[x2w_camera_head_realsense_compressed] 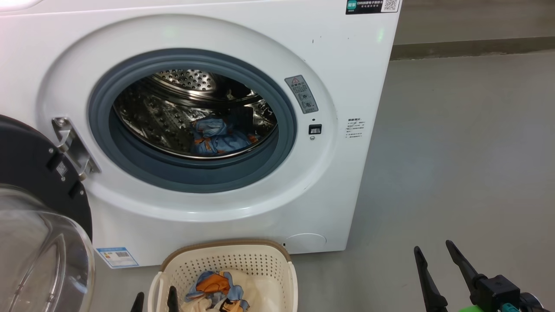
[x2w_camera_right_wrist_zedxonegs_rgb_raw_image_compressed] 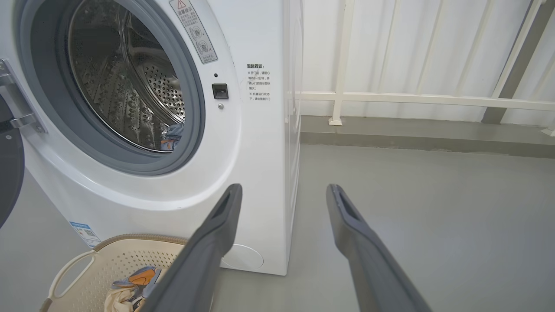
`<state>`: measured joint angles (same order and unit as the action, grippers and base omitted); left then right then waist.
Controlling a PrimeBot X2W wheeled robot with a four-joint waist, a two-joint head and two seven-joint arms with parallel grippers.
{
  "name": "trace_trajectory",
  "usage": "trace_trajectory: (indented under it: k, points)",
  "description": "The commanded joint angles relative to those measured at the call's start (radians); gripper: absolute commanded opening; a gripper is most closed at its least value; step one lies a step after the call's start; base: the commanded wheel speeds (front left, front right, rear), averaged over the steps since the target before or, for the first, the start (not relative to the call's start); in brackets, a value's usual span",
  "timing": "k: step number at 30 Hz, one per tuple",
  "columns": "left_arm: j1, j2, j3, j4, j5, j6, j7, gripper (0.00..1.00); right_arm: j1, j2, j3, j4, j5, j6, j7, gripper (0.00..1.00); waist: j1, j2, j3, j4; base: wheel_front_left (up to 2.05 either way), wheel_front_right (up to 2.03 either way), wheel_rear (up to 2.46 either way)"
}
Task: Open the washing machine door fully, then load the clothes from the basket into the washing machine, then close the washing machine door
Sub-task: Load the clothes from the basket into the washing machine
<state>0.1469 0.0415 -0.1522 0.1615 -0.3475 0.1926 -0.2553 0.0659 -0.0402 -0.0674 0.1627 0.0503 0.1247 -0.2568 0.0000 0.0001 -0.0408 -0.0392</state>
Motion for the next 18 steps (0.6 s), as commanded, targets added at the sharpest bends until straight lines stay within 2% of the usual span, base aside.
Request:
trace_trajectory:
  k: [1,10,18]
  points:
    - [-0.014,0.009,0.034,-0.029,0.01,-0.003,-0.006,1.0,-0.016,-0.01,0.033,-0.023,-0.002,0.006,-0.005,1.0,0.0,-0.0001,0.001,-0.002,0.0,0.0,0.0]
    - [-0.037,0.009,0.012,0.008,0.029,-0.024,-0.006,1.0,-0.027,-0.01,0.056,-0.045,0.014,0.006,-0.005,1.0,0.0,-0.0001,0.035,-0.023,0.0,0.0,0.0]
    - [-0.13,0.009,-0.023,0.144,0.024,-0.047,0.004,1.0,-0.056,-0.01,0.068,-0.065,0.067,0.006,-0.005,1.0,0.0,-0.0001,0.109,-0.042,0.0,0.0,0.0]
